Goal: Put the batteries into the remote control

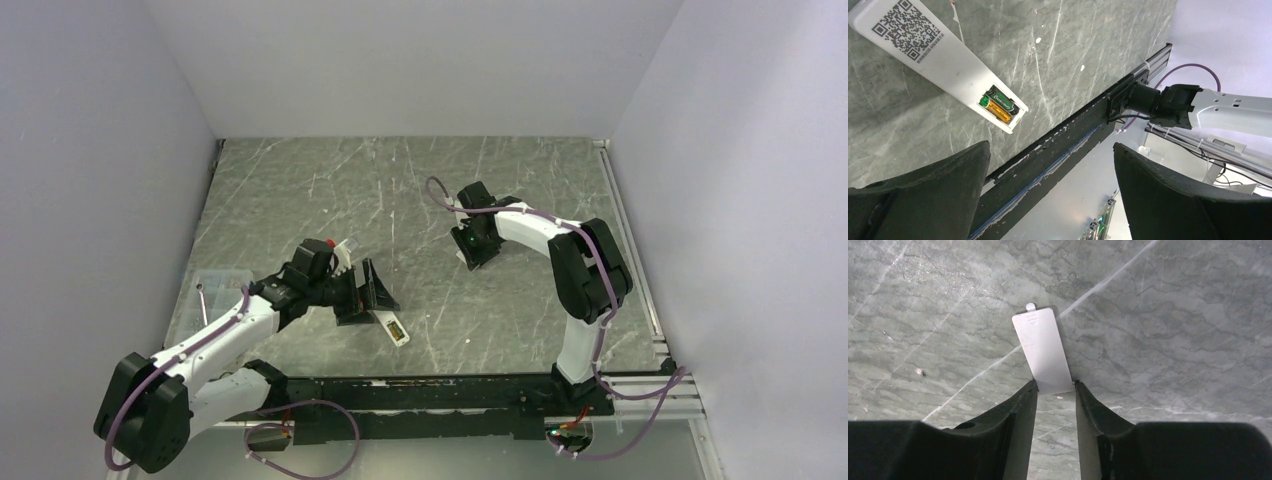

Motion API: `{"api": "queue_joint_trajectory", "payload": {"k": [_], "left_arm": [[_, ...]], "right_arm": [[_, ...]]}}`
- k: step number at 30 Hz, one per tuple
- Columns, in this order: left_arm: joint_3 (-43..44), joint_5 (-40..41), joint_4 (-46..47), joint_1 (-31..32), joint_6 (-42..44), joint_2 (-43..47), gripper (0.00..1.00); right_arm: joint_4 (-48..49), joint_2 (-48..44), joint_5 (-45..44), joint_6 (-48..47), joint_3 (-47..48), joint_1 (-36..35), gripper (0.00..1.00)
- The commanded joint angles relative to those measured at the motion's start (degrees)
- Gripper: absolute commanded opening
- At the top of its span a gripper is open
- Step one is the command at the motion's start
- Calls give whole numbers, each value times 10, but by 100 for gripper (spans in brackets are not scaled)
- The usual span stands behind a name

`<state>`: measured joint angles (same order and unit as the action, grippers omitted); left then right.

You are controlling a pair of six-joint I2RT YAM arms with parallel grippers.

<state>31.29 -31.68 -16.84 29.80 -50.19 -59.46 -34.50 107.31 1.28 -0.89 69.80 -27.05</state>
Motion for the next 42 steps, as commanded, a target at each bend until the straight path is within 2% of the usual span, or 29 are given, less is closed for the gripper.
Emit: {"api": "queue_joint_trajectory", "payload": {"k": [1, 14, 22, 32, 42], "left_arm": [[0, -19, 24, -6, 13, 2, 99], [-5, -35, 20, -31, 18, -4, 99], [12, -45, 5, -52, 30, -13, 99], [25, -43, 4, -79, 50, -47, 99], [104, -6, -36, -123, 103, -120, 99]], "right_arm": [[-16, 6, -3, 4, -1, -4, 31], [-10, -39, -29, 45, -27, -38, 9], [-22, -93, -33, 61, -43, -65, 4], [-35, -168, -48, 111, -86, -131, 3], [-34, -241, -46, 171, -124, -207, 3]]}}
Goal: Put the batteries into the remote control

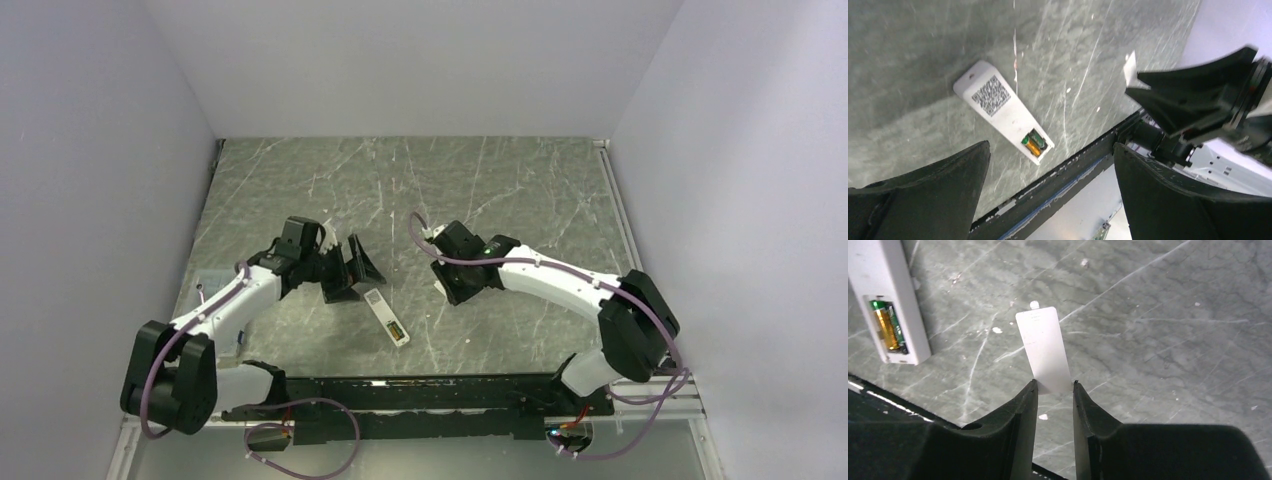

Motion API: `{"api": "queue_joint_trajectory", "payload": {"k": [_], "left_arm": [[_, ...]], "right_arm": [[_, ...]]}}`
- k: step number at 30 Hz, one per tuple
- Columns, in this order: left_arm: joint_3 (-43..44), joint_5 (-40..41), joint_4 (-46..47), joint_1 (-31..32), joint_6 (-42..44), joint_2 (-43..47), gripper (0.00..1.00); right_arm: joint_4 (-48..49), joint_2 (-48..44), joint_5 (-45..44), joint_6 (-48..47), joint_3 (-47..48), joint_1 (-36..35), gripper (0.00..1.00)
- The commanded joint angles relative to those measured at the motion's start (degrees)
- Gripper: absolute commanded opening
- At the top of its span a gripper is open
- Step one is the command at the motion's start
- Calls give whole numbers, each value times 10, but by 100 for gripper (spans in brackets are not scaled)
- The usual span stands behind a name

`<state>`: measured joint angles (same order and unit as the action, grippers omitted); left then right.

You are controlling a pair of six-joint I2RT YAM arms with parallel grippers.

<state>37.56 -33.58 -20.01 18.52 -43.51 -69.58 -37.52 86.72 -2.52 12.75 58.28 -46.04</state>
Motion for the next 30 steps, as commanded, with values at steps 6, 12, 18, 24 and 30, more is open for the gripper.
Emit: {"api": "queue_joint_trajectory", "payload": {"k": [6, 12, 18, 24, 30], "left_arm": [[68, 23, 19, -12, 35, -71, 99], [57, 4, 99, -12, 6, -131, 98], [49, 6, 131, -12, 3, -167, 98], [38, 7, 140, -11, 5, -189, 97], [15, 0, 150, -9, 5, -188, 97]], "right_arm": [[-4, -63, -8, 60, -26, -50, 3], [4, -79, -2, 77, -45, -71, 3], [15, -80, 13, 91, -56, -95, 3], [30, -75, 21, 95, -65, -109, 3], [33, -58, 22, 91, -62, -114, 3]]}}
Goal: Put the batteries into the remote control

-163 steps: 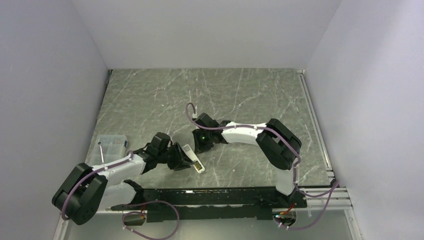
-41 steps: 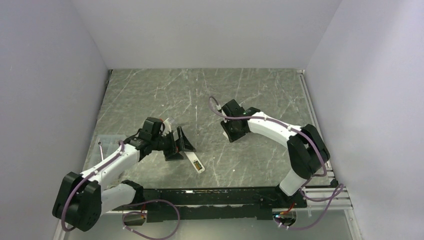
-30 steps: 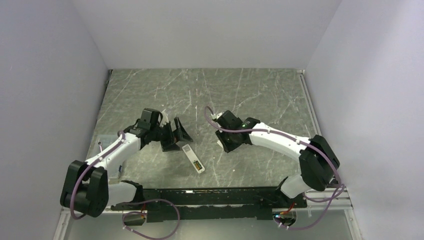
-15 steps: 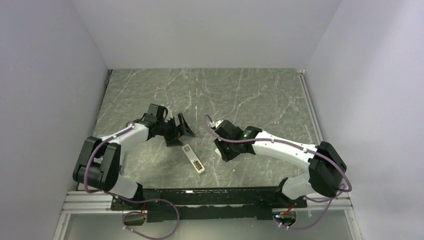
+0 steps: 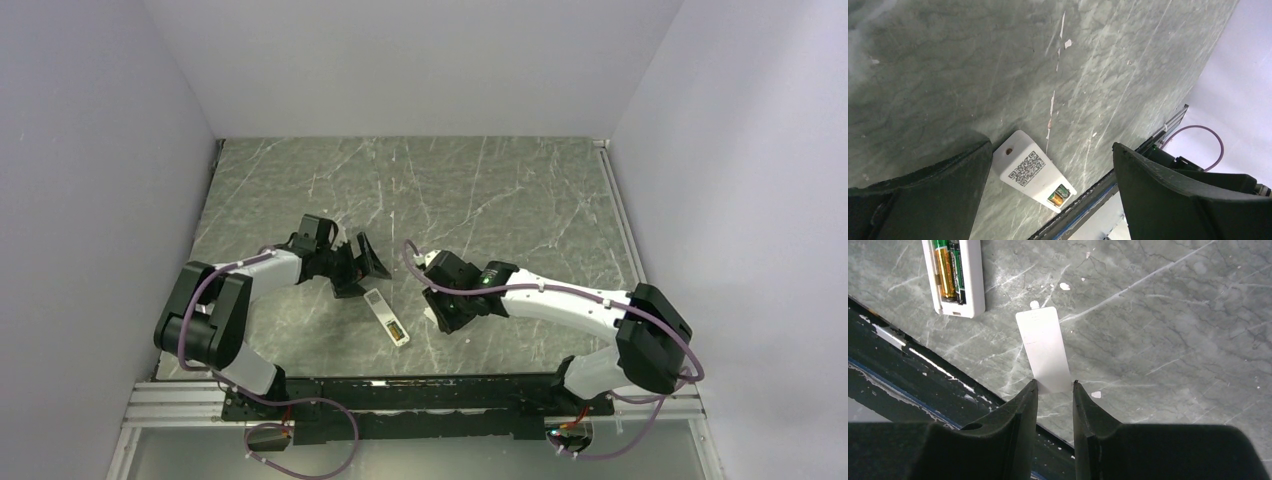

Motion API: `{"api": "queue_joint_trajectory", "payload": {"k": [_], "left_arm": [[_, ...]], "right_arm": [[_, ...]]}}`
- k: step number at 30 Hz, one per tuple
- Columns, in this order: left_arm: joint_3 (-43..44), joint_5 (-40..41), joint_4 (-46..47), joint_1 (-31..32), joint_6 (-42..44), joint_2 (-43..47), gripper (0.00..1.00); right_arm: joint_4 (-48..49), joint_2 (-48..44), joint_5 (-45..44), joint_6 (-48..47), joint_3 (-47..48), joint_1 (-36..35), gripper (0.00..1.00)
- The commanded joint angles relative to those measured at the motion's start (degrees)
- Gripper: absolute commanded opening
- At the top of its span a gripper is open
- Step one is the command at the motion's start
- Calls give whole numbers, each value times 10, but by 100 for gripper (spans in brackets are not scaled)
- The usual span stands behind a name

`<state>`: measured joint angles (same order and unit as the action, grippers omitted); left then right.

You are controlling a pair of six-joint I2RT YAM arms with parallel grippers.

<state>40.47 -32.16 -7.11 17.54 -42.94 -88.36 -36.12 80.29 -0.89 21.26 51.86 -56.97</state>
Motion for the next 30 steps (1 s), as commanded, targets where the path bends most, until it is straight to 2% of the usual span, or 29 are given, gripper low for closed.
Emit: {"api": "queue_joint_trajectory", "payload": {"k": [1, 30], "left_arm": [[-18, -15, 22, 2, 0, 1, 97], [-97, -22, -10, 19, -20, 124, 97]], "right_arm": [[20, 10, 5, 4, 3, -6, 3], [26, 48, 1, 4, 20, -67, 3]]}}
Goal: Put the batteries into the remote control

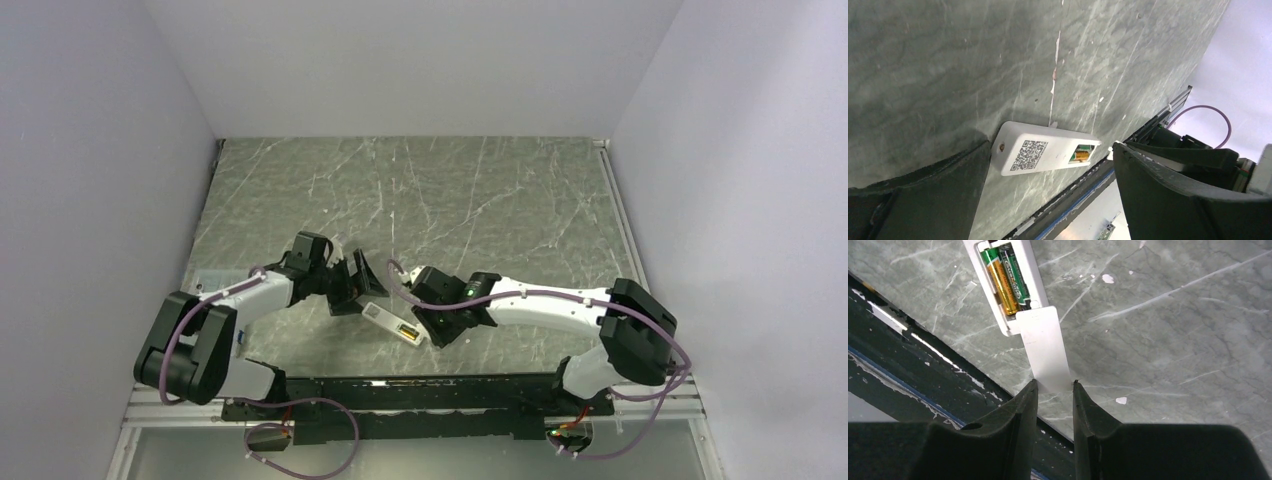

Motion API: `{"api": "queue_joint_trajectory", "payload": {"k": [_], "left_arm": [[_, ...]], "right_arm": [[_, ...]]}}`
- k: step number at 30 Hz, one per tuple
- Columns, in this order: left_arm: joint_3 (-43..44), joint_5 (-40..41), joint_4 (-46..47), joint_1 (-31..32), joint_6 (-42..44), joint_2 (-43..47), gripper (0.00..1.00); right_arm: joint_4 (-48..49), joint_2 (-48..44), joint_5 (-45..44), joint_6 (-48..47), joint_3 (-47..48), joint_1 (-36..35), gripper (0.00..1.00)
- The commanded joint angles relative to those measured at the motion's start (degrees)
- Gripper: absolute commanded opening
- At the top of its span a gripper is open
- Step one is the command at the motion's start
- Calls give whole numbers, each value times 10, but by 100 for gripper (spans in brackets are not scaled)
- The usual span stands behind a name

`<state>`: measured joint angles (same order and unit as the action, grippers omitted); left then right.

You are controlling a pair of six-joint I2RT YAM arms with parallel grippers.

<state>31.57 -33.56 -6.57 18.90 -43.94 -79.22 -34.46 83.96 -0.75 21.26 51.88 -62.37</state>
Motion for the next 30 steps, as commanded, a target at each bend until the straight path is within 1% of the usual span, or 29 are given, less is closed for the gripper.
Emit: {"api": "queue_joint_trajectory", "payload": {"k": [1, 11, 30], "left_arm": [[-10, -8, -18, 6, -11, 39, 97], [-16, -1, -43, 10, -15, 82, 97], [-18, 39, -97, 10, -5, 121, 98]], "right_arm": [[7, 15, -3, 2, 23, -15, 3], [-13, 35, -21, -35, 53, -26, 3], [-1, 83, 5, -83, 82, -29, 4]]}}
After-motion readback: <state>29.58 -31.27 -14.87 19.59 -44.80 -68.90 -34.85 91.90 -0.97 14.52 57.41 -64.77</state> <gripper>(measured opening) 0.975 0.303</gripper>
